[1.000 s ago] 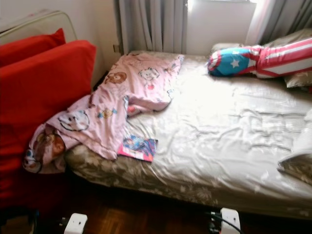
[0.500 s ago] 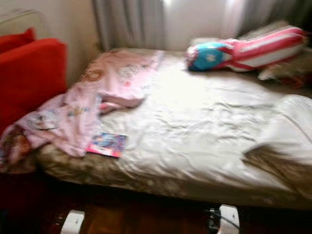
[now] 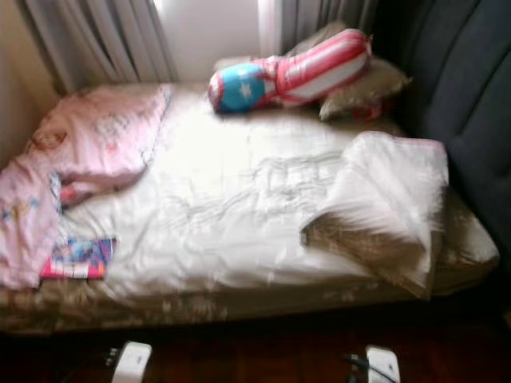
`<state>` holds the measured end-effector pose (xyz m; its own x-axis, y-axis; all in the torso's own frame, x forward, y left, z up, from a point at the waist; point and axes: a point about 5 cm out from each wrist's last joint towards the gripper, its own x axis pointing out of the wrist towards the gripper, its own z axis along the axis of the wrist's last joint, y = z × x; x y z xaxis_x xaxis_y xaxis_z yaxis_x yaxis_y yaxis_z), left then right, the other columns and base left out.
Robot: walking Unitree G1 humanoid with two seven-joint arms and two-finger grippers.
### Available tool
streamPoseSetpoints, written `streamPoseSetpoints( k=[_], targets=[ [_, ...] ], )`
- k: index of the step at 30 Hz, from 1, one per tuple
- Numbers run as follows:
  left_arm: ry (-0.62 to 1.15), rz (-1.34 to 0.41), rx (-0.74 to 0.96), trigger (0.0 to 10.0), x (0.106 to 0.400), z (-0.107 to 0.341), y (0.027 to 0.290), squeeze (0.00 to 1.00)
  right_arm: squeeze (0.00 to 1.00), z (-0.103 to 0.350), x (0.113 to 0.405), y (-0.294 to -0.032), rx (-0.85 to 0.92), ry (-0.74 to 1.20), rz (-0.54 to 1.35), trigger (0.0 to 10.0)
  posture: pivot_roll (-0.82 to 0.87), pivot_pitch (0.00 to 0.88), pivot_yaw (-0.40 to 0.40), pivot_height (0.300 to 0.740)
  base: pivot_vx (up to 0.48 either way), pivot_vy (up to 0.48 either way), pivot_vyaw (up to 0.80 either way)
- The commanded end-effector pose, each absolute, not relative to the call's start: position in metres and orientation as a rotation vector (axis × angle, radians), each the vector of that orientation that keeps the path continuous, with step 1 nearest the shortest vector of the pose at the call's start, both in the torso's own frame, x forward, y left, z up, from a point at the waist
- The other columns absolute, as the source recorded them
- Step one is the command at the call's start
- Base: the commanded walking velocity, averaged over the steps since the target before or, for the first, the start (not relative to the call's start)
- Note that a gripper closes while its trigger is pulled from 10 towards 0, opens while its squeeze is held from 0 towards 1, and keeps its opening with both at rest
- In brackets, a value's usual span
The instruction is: Clean up the room
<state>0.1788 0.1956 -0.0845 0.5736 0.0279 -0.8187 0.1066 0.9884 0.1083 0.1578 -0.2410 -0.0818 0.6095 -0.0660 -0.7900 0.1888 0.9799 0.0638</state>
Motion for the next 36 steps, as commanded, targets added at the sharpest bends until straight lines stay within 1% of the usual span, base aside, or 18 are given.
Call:
streamPoseSetpoints(
  k=[1,6,14,36],
  targets=[
    [0.975,-0.029,0.171,10.0,0.1742,-0.0852,0.2048,0.00,0.00,-0.0820,0.1605,-0.2361,0.163,0.895,-0.147,10.0,-0.07,0.000,-0.001,0.722,0.000,-0.356,0.00],
    [0.975,-0.029,0.172,10.0,0.1746,-0.0850,0.2052,0.00,0.00,-0.0822,0.1606,-0.2356,0.165,0.898,-0.148,10.0,-0.07,0.000,0.000,0.722,0.000,-0.354,0.00],
    [0.976,-0.029,0.172,10.0,0.1739,-0.0853,0.2052,0.00,0.00,-0.0821,0.1604,-0.2357,0.166,0.892,-0.148,10.0,-0.07,0.000,-0.002,0.722,0.000,-0.338,-0.53],
    [0.982,-0.022,0.135,10.0,0.1722,-0.0862,0.2045,0.00,0.00,-0.0822,0.1601,-0.2349,0.155,0.892,-0.134,10.0,-0.08,0.000,-0.003,0.722,0.000,0.000,0.00]
  ],
)
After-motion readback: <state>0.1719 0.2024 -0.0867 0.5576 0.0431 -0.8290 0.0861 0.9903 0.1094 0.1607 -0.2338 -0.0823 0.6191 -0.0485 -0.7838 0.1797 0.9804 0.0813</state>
